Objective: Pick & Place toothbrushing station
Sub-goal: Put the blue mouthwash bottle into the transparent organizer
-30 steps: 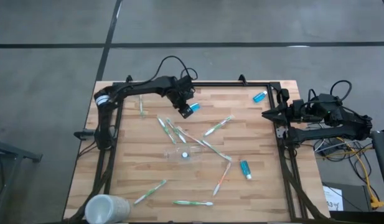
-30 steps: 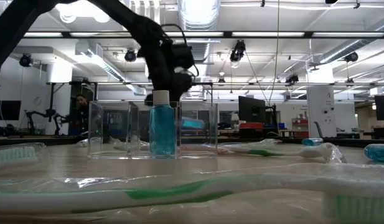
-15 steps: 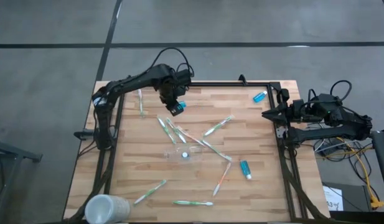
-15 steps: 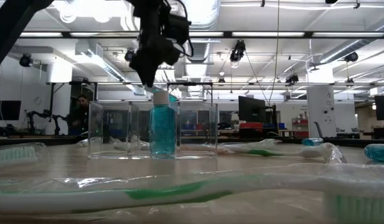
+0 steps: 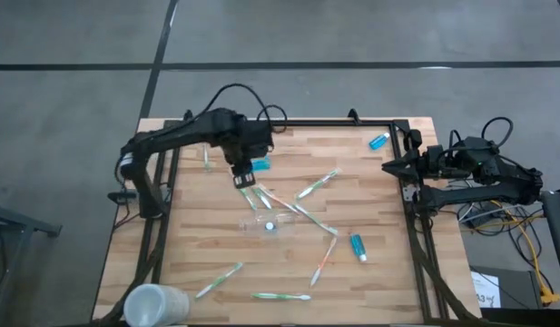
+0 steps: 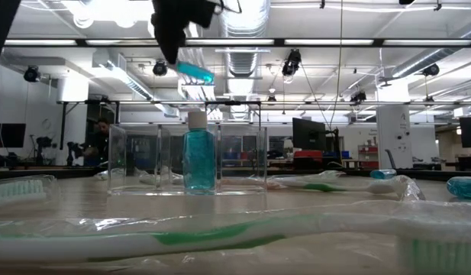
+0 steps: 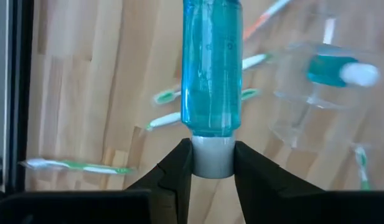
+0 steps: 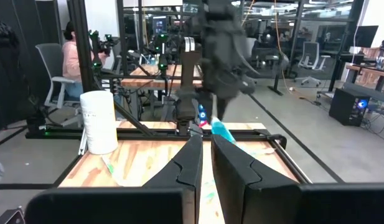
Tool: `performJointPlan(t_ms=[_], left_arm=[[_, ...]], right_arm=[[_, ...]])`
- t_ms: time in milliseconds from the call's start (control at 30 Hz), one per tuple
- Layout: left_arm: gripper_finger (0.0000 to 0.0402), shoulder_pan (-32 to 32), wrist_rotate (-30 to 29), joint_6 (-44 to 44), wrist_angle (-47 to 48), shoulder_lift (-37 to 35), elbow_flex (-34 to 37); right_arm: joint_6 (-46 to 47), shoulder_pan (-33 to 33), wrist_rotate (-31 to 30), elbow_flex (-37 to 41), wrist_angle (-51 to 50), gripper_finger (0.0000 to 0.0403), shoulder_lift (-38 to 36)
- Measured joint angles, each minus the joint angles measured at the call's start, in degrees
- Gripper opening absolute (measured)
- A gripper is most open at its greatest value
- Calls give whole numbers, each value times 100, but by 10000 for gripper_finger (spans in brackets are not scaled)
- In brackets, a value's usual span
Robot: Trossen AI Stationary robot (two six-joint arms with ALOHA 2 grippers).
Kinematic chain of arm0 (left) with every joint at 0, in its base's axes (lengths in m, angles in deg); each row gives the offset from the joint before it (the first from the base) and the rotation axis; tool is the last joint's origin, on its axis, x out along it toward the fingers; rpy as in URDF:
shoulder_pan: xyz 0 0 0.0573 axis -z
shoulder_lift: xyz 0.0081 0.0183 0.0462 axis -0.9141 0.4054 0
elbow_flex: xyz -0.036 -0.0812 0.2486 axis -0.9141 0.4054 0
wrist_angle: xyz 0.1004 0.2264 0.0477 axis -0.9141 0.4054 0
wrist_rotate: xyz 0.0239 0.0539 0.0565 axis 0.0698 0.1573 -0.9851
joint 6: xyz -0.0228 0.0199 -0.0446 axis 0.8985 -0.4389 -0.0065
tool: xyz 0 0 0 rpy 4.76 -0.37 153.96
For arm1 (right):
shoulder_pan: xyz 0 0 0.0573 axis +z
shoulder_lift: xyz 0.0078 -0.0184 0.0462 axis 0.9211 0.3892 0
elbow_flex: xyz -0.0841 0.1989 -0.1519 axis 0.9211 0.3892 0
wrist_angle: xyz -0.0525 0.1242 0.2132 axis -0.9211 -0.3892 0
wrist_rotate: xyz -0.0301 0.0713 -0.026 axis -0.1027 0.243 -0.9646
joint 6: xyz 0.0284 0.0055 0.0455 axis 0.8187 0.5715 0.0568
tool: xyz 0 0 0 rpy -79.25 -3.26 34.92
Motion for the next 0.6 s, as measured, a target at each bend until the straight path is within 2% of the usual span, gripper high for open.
performJointPlan(t_ms=[167, 367, 600], left_arm=[[101, 642, -9, 125, -1, -462, 146], [101, 1399, 7, 754, -2, -858, 691], [101, 1814, 5, 1510, -136, -907, 1306]], right_arm=[[0, 0, 0, -1, 0, 34, 2], [0, 0, 0, -2, 0, 34, 0], [0, 0, 0, -2, 0, 34, 0]])
